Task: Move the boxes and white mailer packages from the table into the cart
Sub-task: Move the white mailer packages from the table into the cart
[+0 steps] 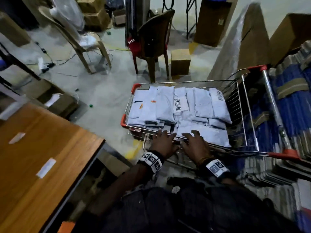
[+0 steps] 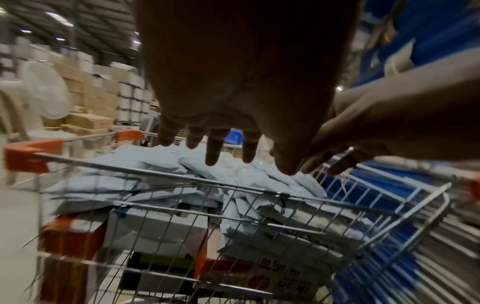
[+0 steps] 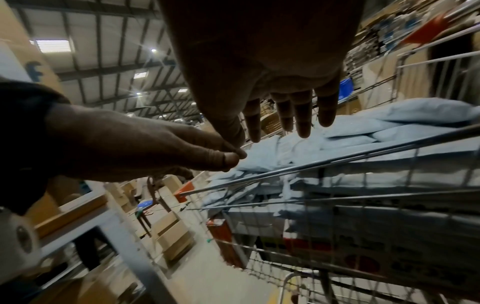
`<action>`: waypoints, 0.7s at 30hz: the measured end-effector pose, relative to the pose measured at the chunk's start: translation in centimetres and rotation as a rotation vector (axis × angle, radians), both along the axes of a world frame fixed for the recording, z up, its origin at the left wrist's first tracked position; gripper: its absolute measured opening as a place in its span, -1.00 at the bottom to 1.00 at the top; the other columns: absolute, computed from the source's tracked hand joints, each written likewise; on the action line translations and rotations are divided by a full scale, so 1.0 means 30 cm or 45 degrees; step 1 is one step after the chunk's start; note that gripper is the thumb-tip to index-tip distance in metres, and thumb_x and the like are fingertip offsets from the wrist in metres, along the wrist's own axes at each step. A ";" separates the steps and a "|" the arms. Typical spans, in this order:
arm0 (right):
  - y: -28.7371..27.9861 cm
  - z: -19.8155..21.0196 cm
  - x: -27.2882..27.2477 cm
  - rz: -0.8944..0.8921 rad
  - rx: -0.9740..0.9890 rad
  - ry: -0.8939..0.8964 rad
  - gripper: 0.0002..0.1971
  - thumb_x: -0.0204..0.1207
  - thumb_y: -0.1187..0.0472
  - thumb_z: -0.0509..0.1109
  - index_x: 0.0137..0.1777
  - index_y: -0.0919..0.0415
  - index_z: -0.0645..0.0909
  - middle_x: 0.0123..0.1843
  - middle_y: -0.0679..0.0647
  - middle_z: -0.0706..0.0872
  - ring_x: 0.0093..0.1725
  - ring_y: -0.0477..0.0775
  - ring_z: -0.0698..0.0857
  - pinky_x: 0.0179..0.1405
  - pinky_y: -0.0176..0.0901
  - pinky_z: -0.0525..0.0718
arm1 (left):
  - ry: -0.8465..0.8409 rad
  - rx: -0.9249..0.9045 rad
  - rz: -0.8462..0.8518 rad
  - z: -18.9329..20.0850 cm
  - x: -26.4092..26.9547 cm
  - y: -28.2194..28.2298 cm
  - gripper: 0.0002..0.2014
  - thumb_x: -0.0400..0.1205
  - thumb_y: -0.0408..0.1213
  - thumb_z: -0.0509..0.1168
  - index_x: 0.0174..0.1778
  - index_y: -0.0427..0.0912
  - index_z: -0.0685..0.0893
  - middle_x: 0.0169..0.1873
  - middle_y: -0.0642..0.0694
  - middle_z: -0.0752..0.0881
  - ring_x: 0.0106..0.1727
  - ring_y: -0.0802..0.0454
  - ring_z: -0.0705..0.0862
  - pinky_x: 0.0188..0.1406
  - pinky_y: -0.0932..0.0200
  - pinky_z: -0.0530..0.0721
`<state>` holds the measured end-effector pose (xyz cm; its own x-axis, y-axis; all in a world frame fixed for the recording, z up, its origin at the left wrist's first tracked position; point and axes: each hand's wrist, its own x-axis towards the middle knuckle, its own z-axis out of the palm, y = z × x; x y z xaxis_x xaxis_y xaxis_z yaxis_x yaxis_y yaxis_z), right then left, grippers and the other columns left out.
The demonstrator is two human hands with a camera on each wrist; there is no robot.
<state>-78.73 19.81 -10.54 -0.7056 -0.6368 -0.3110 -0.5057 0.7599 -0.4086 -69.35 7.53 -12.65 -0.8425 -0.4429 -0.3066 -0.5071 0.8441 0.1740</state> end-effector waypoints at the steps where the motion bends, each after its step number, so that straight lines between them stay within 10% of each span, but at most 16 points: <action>1: -0.010 0.011 0.044 0.028 -0.025 0.000 -0.55 0.56 -0.03 0.33 0.46 -0.09 0.52 0.59 0.16 0.36 0.46 0.26 0.50 0.43 0.03 0.45 | 0.034 -0.001 0.044 0.010 0.046 0.003 -0.39 0.60 0.24 0.20 0.58 0.16 0.35 0.55 -0.17 0.39 0.63 -0.28 0.21 0.56 -0.28 0.24; 21: -0.175 0.226 1.238 1.076 -0.327 -0.175 -0.64 0.59 0.07 0.34 0.39 -0.02 0.58 0.39 0.11 0.46 0.13 0.21 0.67 0.09 -0.04 0.62 | 0.849 0.217 1.282 0.145 1.505 0.165 -0.63 0.62 -0.13 0.35 0.36 -0.03 0.64 0.30 -0.08 0.65 0.26 -0.03 0.66 0.22 0.10 0.61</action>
<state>-41.59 14.55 -3.76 0.0636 -0.9889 -0.1343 -0.7893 0.0325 -0.6132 -24.21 12.48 -8.29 -0.1600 -0.9851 -0.0627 -0.6905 0.0663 0.7203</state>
